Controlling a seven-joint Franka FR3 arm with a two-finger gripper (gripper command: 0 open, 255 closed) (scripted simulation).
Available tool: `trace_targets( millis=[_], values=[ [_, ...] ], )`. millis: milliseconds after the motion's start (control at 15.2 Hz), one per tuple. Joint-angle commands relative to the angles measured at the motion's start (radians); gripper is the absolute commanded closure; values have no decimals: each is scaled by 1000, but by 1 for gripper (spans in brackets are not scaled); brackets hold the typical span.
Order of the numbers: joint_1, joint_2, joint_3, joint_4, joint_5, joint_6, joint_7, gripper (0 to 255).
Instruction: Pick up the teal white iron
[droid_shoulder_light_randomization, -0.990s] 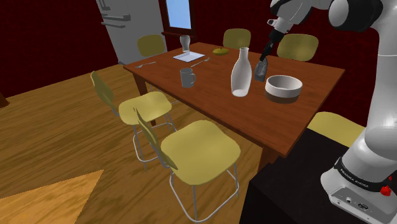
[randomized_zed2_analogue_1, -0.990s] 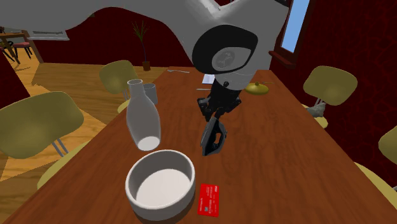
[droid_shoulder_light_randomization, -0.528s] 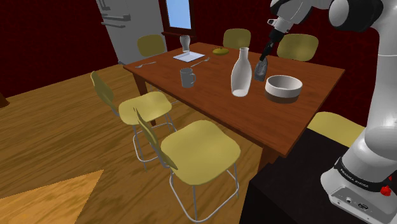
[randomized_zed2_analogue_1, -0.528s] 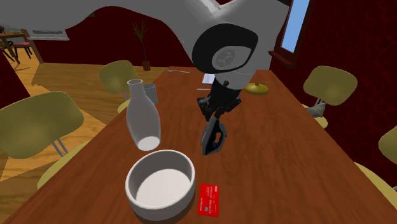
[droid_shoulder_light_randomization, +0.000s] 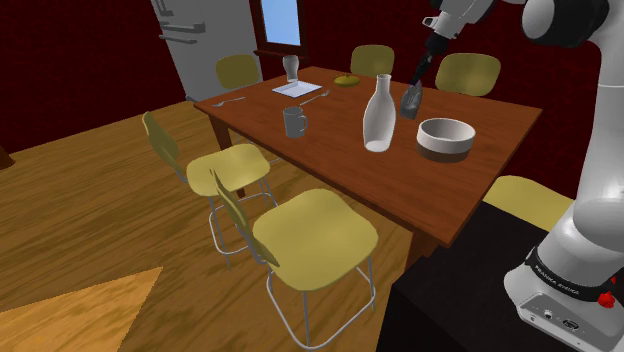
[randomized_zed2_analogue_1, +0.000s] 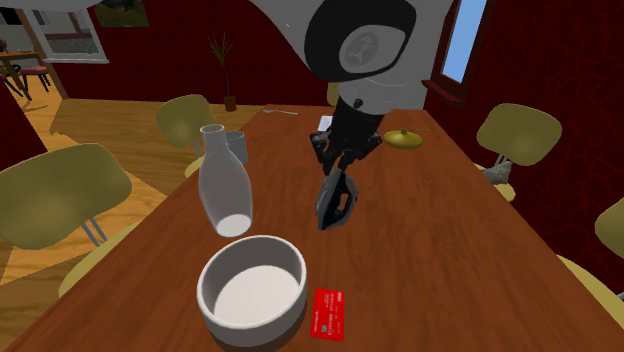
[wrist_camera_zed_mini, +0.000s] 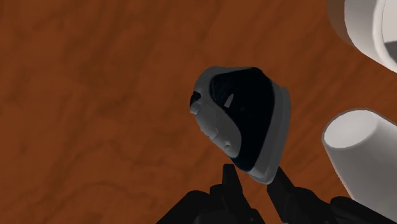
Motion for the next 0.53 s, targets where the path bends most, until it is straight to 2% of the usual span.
trace_targets(
  millis=[0,462],
  values=[
    [-3,-2,-2,25,-5,-23,13,255],
    [-12,-5,-6,88,-15,-82,41,255]
  ],
)
